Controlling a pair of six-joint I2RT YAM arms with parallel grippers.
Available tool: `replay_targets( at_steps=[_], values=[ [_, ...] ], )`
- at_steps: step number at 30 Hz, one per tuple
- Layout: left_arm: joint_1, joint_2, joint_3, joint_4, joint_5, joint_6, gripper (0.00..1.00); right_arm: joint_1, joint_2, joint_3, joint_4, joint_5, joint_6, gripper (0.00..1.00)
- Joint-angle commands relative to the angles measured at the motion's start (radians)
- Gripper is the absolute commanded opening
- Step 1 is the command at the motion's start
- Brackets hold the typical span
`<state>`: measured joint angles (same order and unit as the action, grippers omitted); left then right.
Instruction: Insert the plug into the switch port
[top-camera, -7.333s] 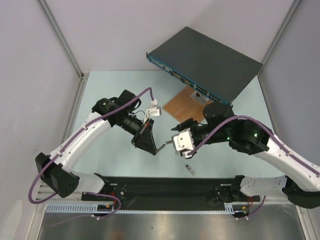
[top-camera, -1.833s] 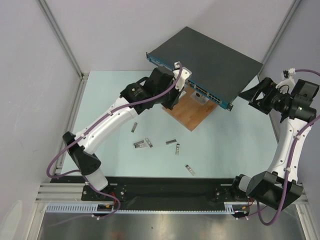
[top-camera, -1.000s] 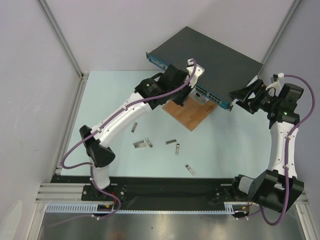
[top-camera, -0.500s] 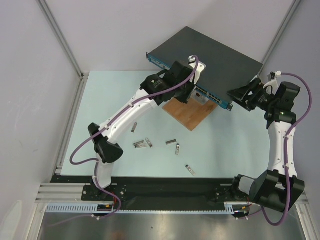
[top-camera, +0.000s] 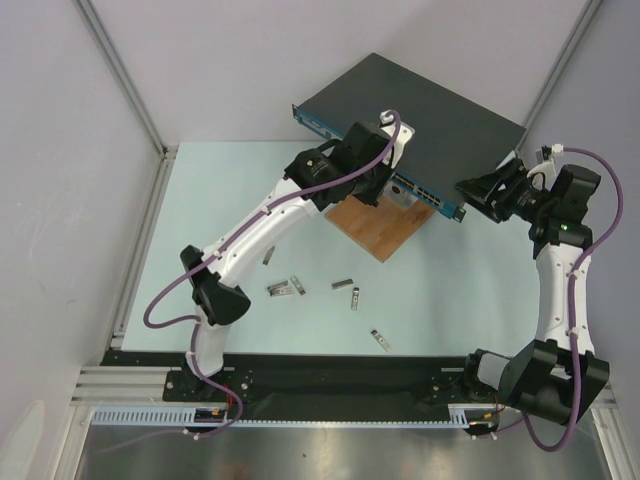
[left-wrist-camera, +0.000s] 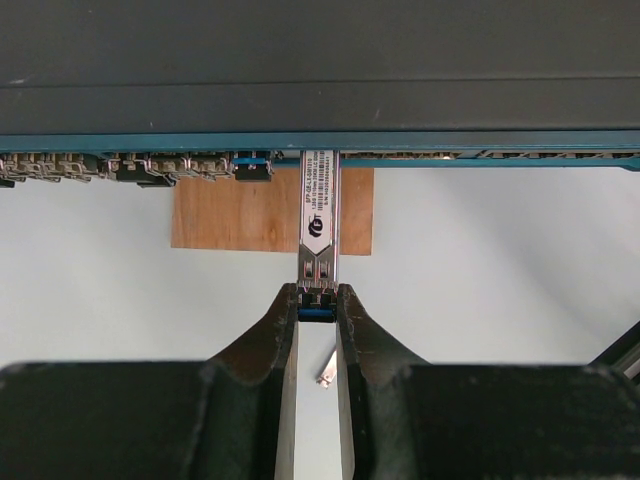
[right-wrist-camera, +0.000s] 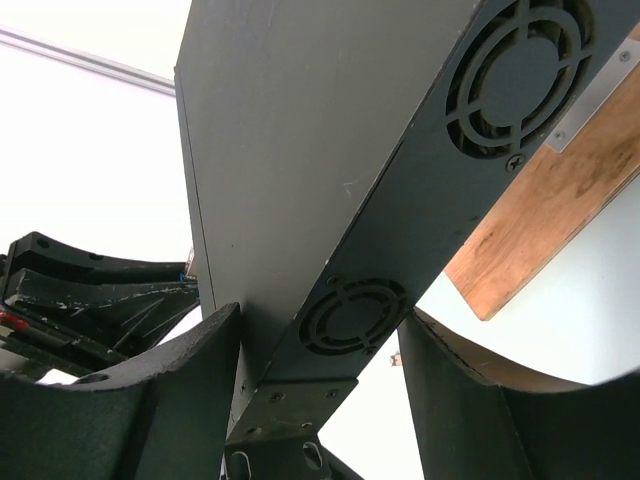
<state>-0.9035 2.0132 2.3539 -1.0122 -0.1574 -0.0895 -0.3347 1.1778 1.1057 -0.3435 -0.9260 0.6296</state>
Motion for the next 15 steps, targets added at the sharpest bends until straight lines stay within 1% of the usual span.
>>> replay_targets(
  at_steps=[1,12,13,15],
  values=[
    [-0.008,0.013,0.048,0.017,-0.030,-0.021,0.00,0.026,-0.012,-0.012,0.043,-0.026,-0.022,0.36],
    [-0.008,0.019,0.062,0.053,-0.034,-0.024,0.00,0.026,-0.021,-0.023,0.028,-0.048,-0.048,0.20],
    [-0.006,0.016,0.064,0.058,-0.033,-0.024,0.00,0.026,-0.021,-0.023,0.024,-0.053,-0.053,0.15],
    [-0.009,0.013,0.070,0.064,-0.030,-0.023,0.00,0.026,-0.018,-0.024,0.023,-0.057,-0.057,0.10]
  ],
)
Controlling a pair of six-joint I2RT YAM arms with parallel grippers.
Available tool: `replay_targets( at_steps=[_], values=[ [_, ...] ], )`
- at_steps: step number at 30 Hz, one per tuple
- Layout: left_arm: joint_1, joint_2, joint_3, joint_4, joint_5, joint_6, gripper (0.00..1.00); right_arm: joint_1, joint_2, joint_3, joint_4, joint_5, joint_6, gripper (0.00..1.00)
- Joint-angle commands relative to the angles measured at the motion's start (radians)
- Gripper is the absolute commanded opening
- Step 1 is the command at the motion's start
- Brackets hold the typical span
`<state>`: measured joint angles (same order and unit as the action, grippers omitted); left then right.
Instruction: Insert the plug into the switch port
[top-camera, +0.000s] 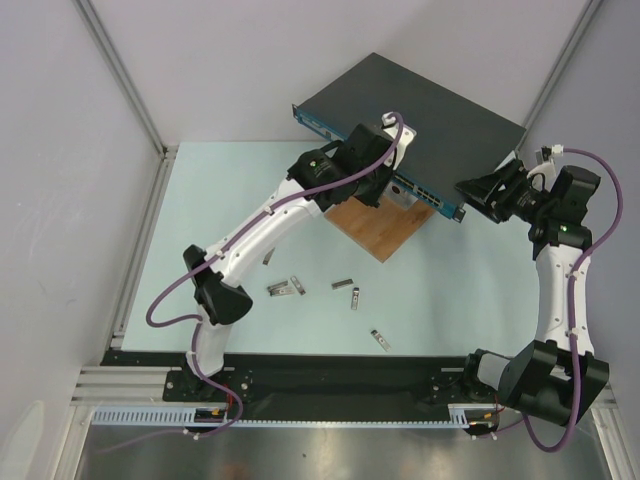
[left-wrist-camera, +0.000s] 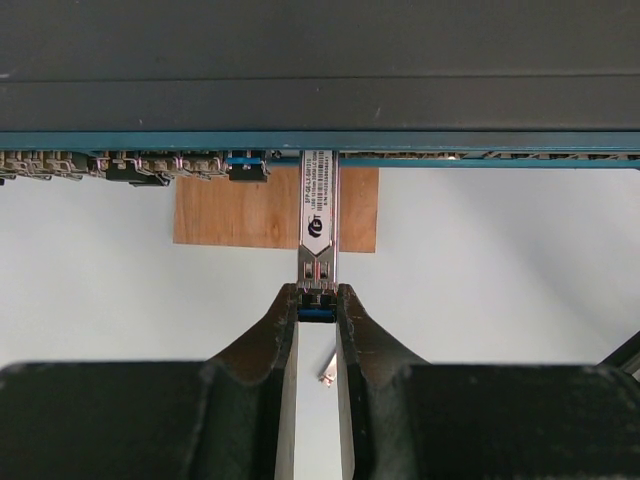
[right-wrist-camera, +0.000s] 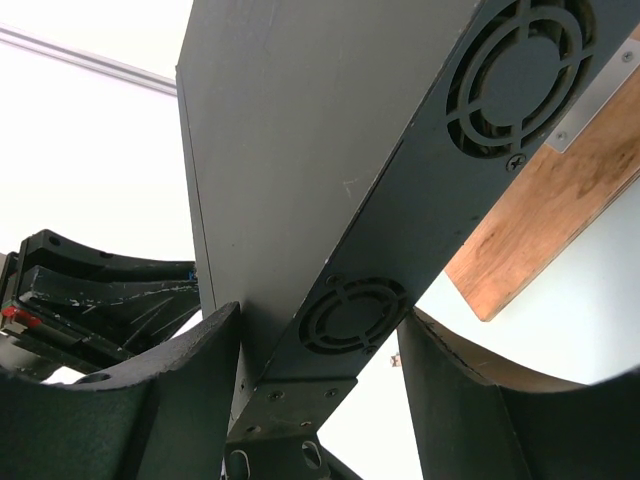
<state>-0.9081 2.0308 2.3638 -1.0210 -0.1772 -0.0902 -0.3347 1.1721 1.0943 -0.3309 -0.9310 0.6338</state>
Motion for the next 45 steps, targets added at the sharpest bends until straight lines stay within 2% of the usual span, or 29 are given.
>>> replay_targets(
  at_steps=[1,5,20,28,45],
  values=[
    [-0.005,-0.004,0.063,0.075,-0.010,-0.020,0.00,0.026,-0.012,-0.014,0.010,-0.057,-0.065,0.06],
    [-0.006,0.002,0.084,0.076,-0.011,-0.017,0.00,0.026,-0.014,-0.014,0.015,-0.058,-0.074,0.00],
    [-0.029,0.022,0.091,0.096,0.014,-0.006,0.00,0.026,-0.020,-0.017,0.007,-0.065,-0.085,0.00],
    [-0.043,0.017,0.066,0.121,0.064,0.009,0.00,0.025,-0.011,-0.017,0.015,-0.068,-0.077,0.00],
    [-0.060,-0.014,0.005,0.145,0.070,0.046,0.00,-0.010,-0.008,-0.022,0.009,-0.106,-0.091,0.00]
  ],
)
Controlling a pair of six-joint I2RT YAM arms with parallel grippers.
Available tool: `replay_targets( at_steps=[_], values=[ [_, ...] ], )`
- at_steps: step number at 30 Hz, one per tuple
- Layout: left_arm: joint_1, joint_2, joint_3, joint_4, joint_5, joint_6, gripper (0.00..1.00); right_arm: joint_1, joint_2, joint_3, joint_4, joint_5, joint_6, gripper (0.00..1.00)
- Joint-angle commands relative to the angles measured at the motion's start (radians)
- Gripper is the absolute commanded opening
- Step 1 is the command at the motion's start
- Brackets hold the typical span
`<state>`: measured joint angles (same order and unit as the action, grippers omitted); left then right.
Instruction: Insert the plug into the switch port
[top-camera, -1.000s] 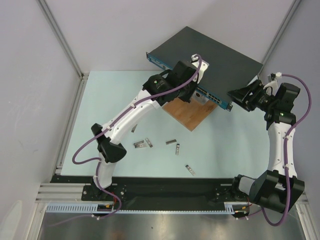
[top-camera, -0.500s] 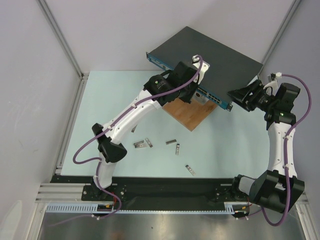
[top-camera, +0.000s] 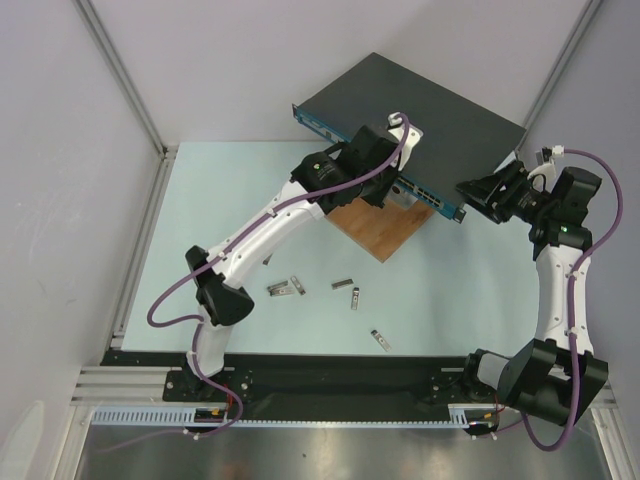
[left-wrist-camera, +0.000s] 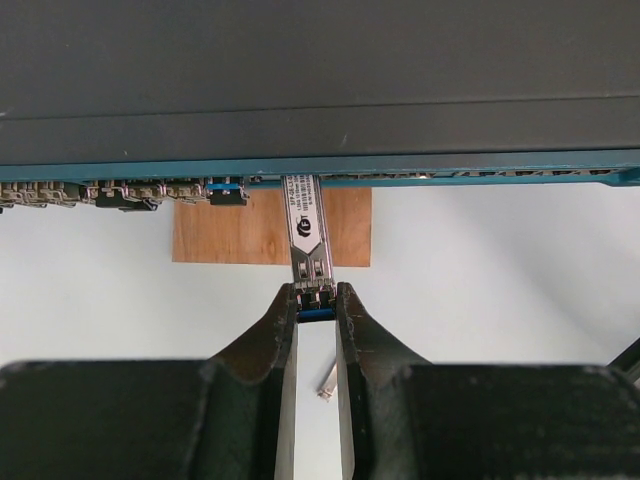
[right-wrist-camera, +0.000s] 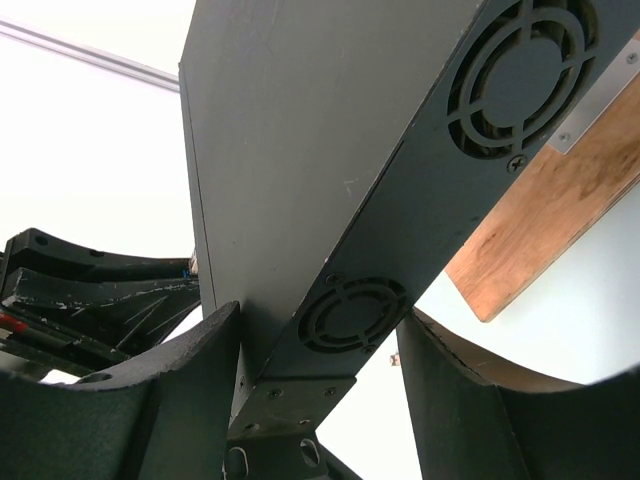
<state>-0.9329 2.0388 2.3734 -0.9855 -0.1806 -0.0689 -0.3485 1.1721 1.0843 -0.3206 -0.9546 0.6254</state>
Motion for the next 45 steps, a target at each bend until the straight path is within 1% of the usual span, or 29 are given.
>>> replay_targets(
  at_steps=[1,6,8,12,19,24,29,37,40,41,42,43,44,45],
  values=[
    [-0.035,-0.020,-0.005,0.114,0.066,0.032,0.00,0.000,-0.008,-0.011,-0.003,-0.084,-0.084,0.00],
    [-0.030,-0.014,-0.003,0.172,0.038,0.066,0.00,-0.001,0.001,-0.014,-0.003,-0.107,-0.087,0.00],
    [-0.023,-0.011,-0.003,0.200,0.038,0.099,0.00,-0.001,0.003,-0.014,-0.003,-0.116,-0.089,0.00],
    [-0.014,-0.009,-0.003,0.232,0.049,0.118,0.00,-0.001,0.008,-0.011,-0.014,-0.127,-0.105,0.00],
    [-0.012,0.008,0.004,0.265,0.075,0.121,0.00,0.000,0.017,-0.011,-0.014,-0.142,-0.099,0.00],
    [-0.012,0.035,0.043,0.304,0.081,0.123,0.00,0.003,0.015,-0.017,-0.011,-0.164,-0.093,0.00],
    [-0.012,0.041,0.037,0.360,0.099,0.130,0.00,0.011,0.017,-0.024,0.018,-0.187,-0.064,0.00],
    [-0.010,0.050,0.038,0.419,0.107,0.144,0.01,0.022,0.024,-0.018,0.014,-0.191,-0.072,0.00],
    [-0.010,0.043,0.037,0.401,0.110,0.144,0.23,0.022,0.026,-0.014,0.012,-0.182,-0.075,0.00],
    [-0.009,0.029,0.035,0.390,0.112,0.150,0.39,0.022,0.027,-0.014,0.012,-0.177,-0.076,0.00],
    [-0.009,0.017,0.030,0.381,0.113,0.153,0.44,0.020,0.029,-0.011,0.012,-0.173,-0.075,0.02],
    [-0.009,0.003,0.020,0.367,0.121,0.162,0.47,0.020,0.031,-0.009,0.009,-0.165,-0.078,0.04],
    [-0.009,-0.011,-0.006,0.360,0.128,0.164,0.52,0.019,0.037,-0.004,-0.004,-0.144,-0.084,0.07],
    [-0.009,-0.047,-0.023,0.355,0.138,0.165,0.55,0.017,0.043,-0.003,-0.006,-0.145,-0.090,0.08]
  ],
)
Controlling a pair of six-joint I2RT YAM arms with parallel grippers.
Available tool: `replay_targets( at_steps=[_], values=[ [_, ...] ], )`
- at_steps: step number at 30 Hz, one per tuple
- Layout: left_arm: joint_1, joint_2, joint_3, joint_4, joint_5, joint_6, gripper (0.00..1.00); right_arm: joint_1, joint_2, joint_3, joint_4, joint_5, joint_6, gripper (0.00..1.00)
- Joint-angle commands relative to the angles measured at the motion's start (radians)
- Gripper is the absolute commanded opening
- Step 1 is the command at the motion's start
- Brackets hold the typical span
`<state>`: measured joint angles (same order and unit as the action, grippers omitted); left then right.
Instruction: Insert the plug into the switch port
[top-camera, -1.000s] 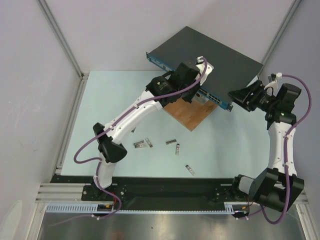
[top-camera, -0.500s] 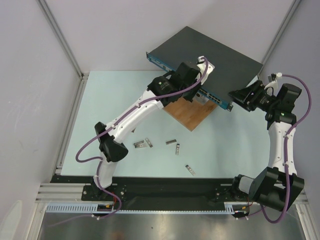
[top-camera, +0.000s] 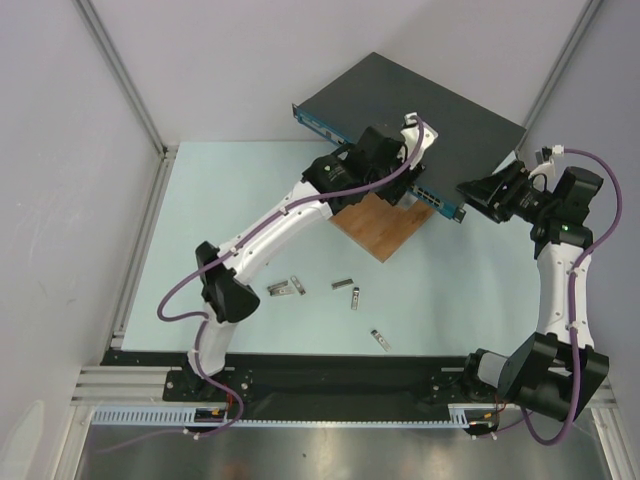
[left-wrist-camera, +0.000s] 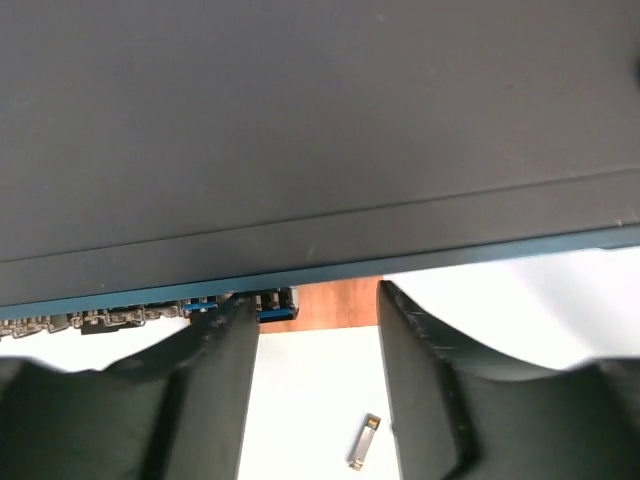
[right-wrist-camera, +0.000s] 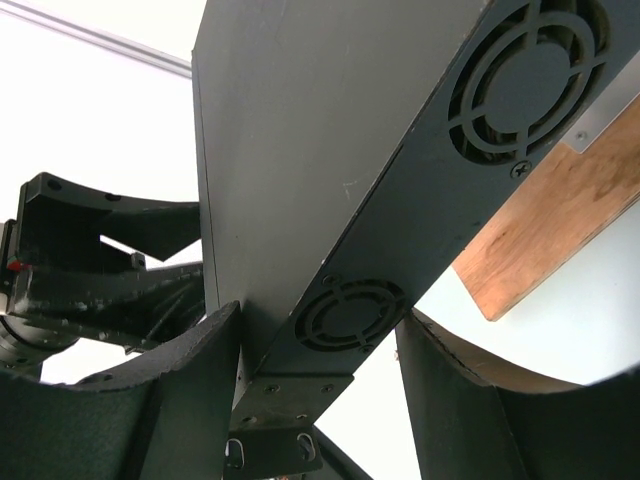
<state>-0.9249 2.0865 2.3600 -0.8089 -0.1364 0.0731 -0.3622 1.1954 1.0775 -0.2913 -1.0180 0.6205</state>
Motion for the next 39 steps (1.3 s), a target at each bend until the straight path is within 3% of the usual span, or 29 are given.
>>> replay_targets(
  at_steps=[1,4,8,13,17,19,25,29,33,39],
  values=[
    [-0.018,-0.114,-0.048,0.162,0.109,0.024,0.58,0.028,0.023,0.005,-0.035,-0.073,-0.096,0.09],
    [-0.015,-0.183,-0.105,0.145,0.116,0.017,0.61,0.016,0.038,0.013,-0.031,-0.074,-0.087,0.13],
    [-0.015,-0.256,-0.180,0.097,0.119,0.014,0.67,0.014,0.047,0.021,0.000,-0.070,-0.059,0.29],
    [-0.005,-0.344,-0.278,0.091,0.124,0.014,0.73,0.014,0.061,0.024,0.011,-0.068,-0.045,0.38],
    [0.008,-0.385,-0.360,0.120,0.127,0.007,0.55,0.017,0.069,0.024,0.011,-0.068,-0.039,0.40],
    [0.008,-0.375,-0.354,0.117,0.127,0.001,0.40,0.020,0.070,0.022,0.009,-0.062,-0.034,0.41],
    [0.008,-0.312,-0.289,0.132,0.089,-0.021,0.10,0.032,0.069,0.002,0.033,-0.053,-0.004,0.47],
    [0.008,-0.260,-0.251,0.140,0.041,-0.015,0.00,0.035,0.076,-0.001,0.047,-0.053,0.010,0.42],
    [0.009,-0.206,-0.202,0.137,0.023,-0.018,0.00,0.035,0.078,-0.001,0.053,-0.057,0.019,0.32],
    [0.011,-0.172,-0.199,0.181,-0.037,-0.026,0.00,0.035,0.090,0.010,0.011,-0.071,0.001,0.31]
  ],
)
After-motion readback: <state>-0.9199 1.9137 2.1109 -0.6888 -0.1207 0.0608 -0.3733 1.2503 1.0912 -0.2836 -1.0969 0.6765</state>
